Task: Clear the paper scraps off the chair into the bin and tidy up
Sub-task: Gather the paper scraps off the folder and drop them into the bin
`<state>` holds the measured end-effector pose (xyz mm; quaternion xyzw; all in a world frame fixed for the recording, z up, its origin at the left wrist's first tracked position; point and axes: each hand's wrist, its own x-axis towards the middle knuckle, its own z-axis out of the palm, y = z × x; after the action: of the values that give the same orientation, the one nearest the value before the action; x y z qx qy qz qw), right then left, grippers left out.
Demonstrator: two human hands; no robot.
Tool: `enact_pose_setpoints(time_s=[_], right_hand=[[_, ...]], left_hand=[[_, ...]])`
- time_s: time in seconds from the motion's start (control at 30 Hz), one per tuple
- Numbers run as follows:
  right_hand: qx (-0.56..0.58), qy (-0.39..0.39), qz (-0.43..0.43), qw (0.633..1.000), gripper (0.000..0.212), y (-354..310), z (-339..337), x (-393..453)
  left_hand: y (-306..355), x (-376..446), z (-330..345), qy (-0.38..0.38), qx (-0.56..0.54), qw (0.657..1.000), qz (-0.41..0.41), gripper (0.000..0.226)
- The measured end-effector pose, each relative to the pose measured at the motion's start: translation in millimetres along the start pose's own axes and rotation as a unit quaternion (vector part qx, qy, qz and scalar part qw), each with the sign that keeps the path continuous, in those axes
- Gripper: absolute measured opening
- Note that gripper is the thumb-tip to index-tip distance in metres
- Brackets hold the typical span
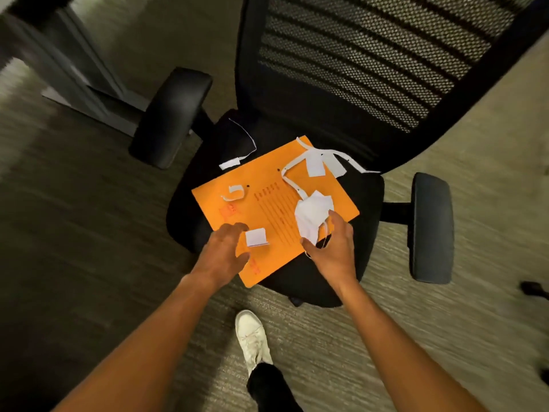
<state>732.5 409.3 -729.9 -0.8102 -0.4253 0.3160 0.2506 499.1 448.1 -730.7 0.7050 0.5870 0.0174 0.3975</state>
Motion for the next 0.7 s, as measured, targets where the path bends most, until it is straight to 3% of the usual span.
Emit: enact_pose_setpoints(time_s=[0.37,0.5,0.7], right_hand=[[-0.069,-0.012,0.061,0.996,0.101,32.1,-6.8,42.5],[-0.109,-0.035,0.061,0.992,0.108,31.0,4.4,65.0],[-0.198,-0.058,0.042,0.978,0.111,22.5,25.1,91.6]], left_hand=[[17.5,38.7,38.5,-0.036,0.202,0.979,0.006,0.066],[19.6,45.7,49.0,-0.031,0.214,0.976,0.016,0.050],[14.7,43.7,48.8,-0.068,0.116,0.991,0.021,0.017]])
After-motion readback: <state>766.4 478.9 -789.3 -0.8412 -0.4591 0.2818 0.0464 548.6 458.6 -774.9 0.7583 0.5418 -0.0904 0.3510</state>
